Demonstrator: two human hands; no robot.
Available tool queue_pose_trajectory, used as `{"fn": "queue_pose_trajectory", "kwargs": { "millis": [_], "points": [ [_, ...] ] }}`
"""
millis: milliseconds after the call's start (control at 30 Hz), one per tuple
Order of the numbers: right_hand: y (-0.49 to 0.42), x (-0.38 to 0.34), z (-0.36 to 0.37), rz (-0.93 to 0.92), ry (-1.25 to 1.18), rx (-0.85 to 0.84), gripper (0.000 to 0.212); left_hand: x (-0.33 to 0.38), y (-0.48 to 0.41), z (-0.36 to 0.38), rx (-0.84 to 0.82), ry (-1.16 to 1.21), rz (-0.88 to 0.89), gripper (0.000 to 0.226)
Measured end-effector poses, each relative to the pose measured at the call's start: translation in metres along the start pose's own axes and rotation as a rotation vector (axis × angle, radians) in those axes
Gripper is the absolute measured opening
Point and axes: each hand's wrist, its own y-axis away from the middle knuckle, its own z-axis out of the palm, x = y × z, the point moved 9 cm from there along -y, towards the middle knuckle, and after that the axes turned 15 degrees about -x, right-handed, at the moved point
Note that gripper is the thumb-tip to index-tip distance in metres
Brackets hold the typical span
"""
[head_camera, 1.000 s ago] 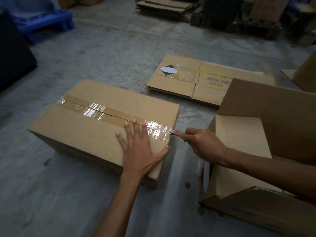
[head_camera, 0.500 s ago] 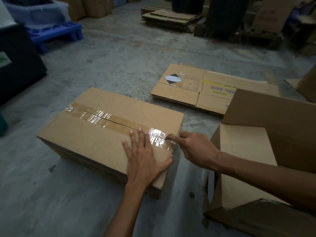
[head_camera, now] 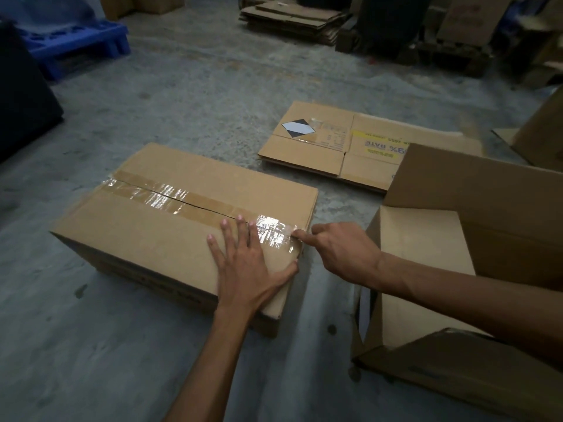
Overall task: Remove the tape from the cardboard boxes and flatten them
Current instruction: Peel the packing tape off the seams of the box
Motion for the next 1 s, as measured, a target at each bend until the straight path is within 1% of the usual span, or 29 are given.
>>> {"fn": "queue_pose_trajectory", "kwargs": {
  "millis": [133,333,500,600,700,767,833,900,1000],
  "points": [
    [0.007,0.009,0.007,0.023,-0.010,-0.015,0.058,0.002,0.000,-0.002,0.002,0.010,0.013,0.120],
    [0.010,0.014,0.001,0.044,-0.034,0.022,0.061,0.002,0.001,0.000,-0.023,0.018,0.023,0.119],
    [0.024,0.036,0.001,0.070,-0.055,0.012,0.044,0.008,0.007,-0.004,-0.011,0.043,0.059,0.109],
    [0.037,0.052,-0.002,0.109,-0.062,0.068,0.040,0.014,0.011,-0.005,-0.010,0.029,0.081,0.100],
    [0.036,0.051,-0.002,0.032,-0.160,0.125,0.042,0.017,0.009,-0.007,-0.052,-0.004,0.086,0.102],
    [0.033,0.045,-0.001,-0.052,-0.300,0.130,0.040,0.018,0.008,-0.007,-0.102,-0.023,0.096,0.102],
    [0.030,0.040,0.002,-0.099,-0.430,0.132,0.034,0.020,0.008,-0.008,-0.161,-0.054,0.099,0.099],
    [0.028,0.036,0.005,-0.114,-0.482,0.130,0.029,0.022,0.008,-0.011,-0.192,-0.078,0.104,0.096],
    [0.027,0.031,0.007,-0.133,-0.496,0.141,0.025,0.022,0.007,-0.012,-0.219,-0.106,0.098,0.097]
  ]
}}
